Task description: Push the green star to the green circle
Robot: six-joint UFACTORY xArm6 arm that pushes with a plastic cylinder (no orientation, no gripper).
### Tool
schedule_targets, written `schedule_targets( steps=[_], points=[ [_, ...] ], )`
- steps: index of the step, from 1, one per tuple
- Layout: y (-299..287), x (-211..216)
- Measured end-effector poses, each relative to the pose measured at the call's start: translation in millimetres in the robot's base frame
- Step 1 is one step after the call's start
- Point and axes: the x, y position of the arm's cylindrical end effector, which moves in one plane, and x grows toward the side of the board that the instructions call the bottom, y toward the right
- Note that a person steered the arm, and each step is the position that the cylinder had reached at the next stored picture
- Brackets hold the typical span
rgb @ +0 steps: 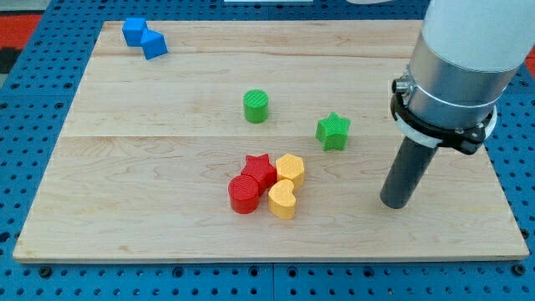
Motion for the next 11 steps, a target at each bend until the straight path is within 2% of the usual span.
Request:
schedule_targets(
  steps=[3, 5, 6, 7, 8, 9, 10, 11],
  points=[
    [16, -15],
    [77, -62],
    [39, -80],
    [-16, -80],
    [-82, -106],
    [-100, -152],
    [-131, -179],
    [-129, -173]
  ],
)
